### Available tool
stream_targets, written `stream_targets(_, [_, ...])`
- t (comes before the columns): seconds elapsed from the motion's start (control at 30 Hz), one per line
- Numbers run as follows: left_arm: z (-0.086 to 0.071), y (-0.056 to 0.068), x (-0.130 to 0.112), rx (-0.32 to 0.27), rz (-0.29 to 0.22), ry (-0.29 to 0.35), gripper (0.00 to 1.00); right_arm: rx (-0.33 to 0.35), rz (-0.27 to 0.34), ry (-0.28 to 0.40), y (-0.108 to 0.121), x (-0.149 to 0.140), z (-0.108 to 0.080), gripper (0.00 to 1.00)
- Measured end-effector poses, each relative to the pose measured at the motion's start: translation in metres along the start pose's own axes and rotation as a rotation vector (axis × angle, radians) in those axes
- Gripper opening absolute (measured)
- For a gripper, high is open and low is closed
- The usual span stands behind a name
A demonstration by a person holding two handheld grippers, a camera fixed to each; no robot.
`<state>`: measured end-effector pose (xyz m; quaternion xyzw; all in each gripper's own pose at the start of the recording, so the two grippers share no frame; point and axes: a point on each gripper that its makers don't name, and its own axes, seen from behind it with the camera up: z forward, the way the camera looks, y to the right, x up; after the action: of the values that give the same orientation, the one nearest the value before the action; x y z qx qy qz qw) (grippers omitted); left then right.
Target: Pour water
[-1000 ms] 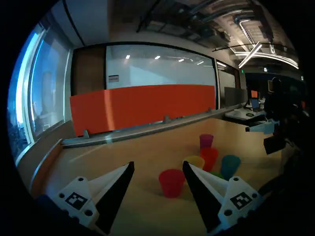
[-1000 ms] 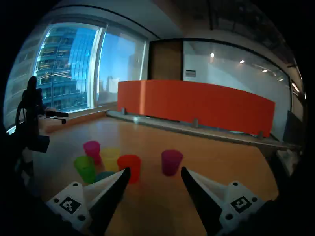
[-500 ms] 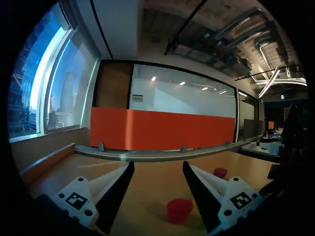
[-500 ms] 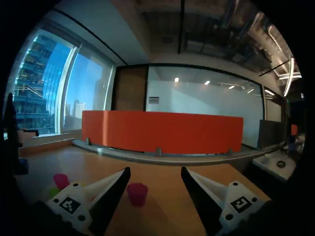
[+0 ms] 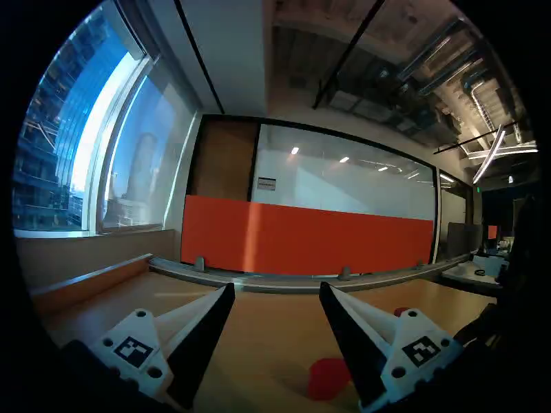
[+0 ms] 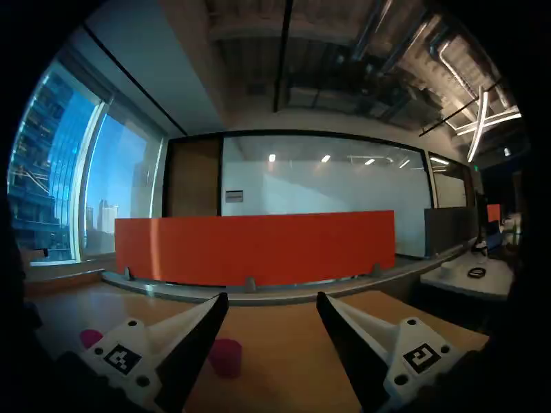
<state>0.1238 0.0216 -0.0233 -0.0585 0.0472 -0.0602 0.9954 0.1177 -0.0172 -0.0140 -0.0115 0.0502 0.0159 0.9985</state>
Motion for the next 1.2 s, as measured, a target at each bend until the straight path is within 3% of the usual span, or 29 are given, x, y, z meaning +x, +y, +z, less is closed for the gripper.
stream_targets(0.3, [0.002, -0.006, -0.016, 0.046, 0.036, -0.036, 0.91, -0.033, -0.011, -0.019, 0.005, -0.016, -0.005, 0.99])
stream_targets(0.7, [0.004, -0.015, -0.040, 0.112, 0.144, -0.041, 0.91, -0.042, -0.068, -0.048, 0.004, -0.030, -0.011, 0.99])
stream_targets(0.97, [0.004, -0.017, -0.060, 0.127, 0.140, -0.039, 0.91, -0.067, -0.073, -0.069, 0.014, -0.033, -0.012, 0.99])
stream_targets(1.2, [0.005, -0.026, -0.082, 0.131, 0.129, -0.059, 0.91, -0.076, -0.071, -0.085, 0.018, -0.039, -0.014, 0.99])
